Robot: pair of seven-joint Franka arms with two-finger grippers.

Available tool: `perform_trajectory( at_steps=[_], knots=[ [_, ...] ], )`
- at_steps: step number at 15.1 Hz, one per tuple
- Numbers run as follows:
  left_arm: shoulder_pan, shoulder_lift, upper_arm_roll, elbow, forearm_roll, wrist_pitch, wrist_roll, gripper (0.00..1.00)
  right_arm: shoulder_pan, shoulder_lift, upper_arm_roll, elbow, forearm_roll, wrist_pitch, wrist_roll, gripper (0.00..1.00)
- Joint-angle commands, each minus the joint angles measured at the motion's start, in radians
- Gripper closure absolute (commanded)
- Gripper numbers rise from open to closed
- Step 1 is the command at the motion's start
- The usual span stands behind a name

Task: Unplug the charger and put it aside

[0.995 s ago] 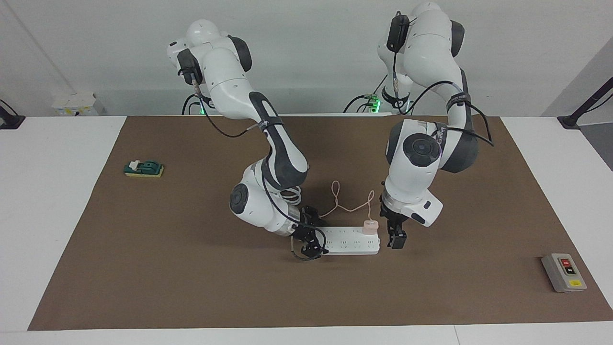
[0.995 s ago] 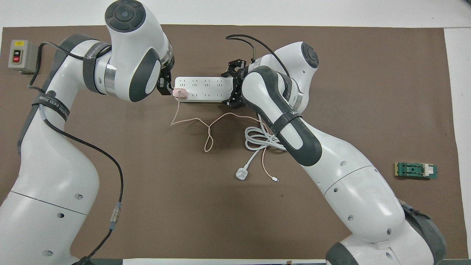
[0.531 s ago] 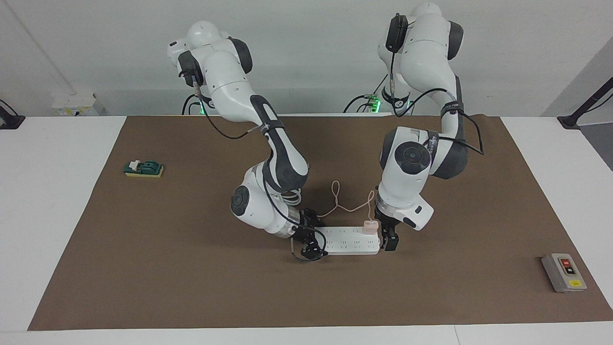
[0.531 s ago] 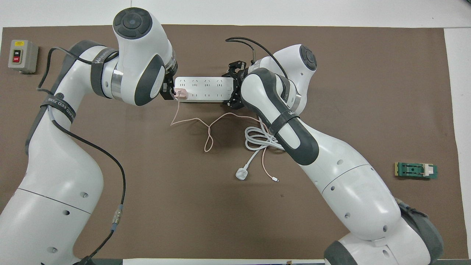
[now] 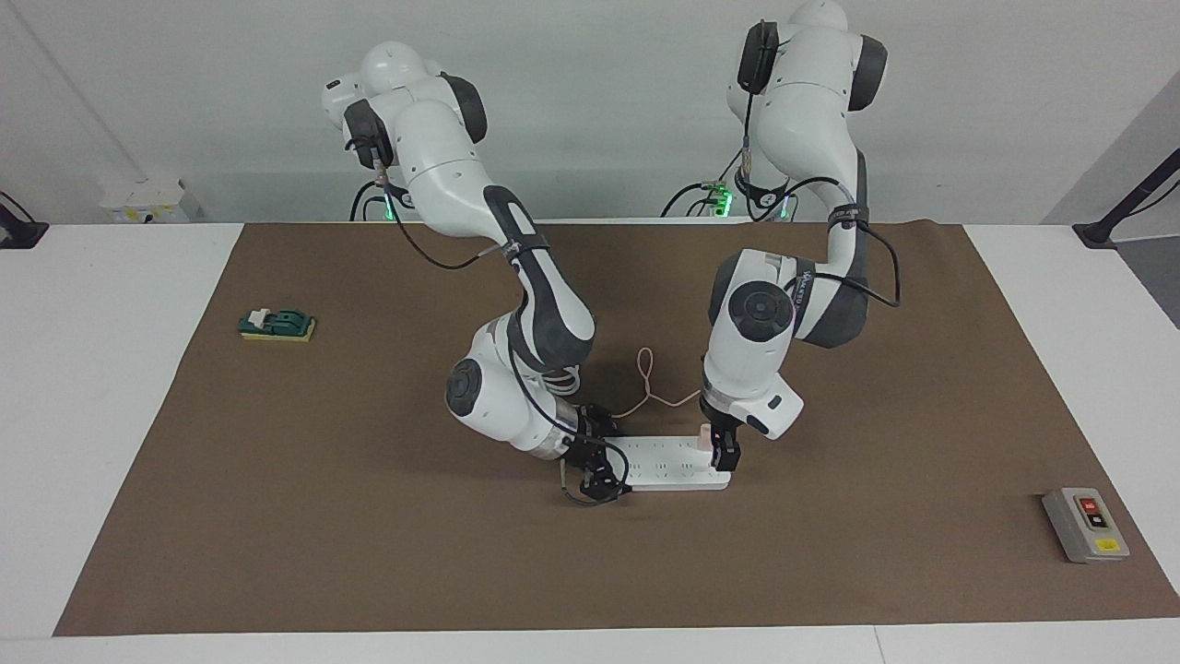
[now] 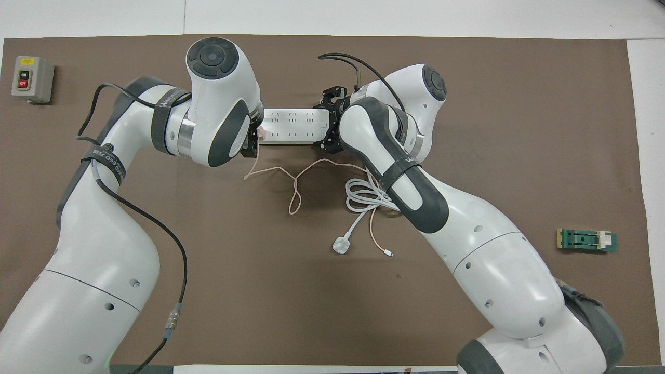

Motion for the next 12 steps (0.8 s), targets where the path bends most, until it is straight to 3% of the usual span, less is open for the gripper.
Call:
perform_trajectory(
  at_steps=[1,4,7,8,10,12],
  knots=[
    [-0.012,-0.053,0.01,-0.075,-0.009,0.025,0.003,0.16,0.0,0.013,0.005,-0.002,0.012,0.027,-0.05,0.62],
    [-0.011,-0.053,0.01,-0.075,-0.009,0.021,0.003,0.29,0.0,0.013,0.005,0.0,0.012,0.027,-0.05,0.62],
    [-0.011,-0.053,0.01,-0.075,-0.008,0.033,0.003,0.52,0.0,0.013,0.005,0.0,0.012,0.027,-0.05,0.62],
    [-0.012,-0.052,0.01,-0.075,-0.006,0.038,0.004,0.64,0.0,0.013,0.005,0.0,0.012,0.027,-0.05,0.62],
    [-0.017,-0.052,0.01,-0.077,0.0,0.048,0.015,1.0,0.0,0.013,0.005,0.0,0.012,0.027,-0.05,0.61],
    [-0.026,-0.052,0.012,-0.08,0.008,0.053,0.024,1.0,0.0,0.013,0.005,0.0,0.012,0.029,-0.05,0.61]
  ],
)
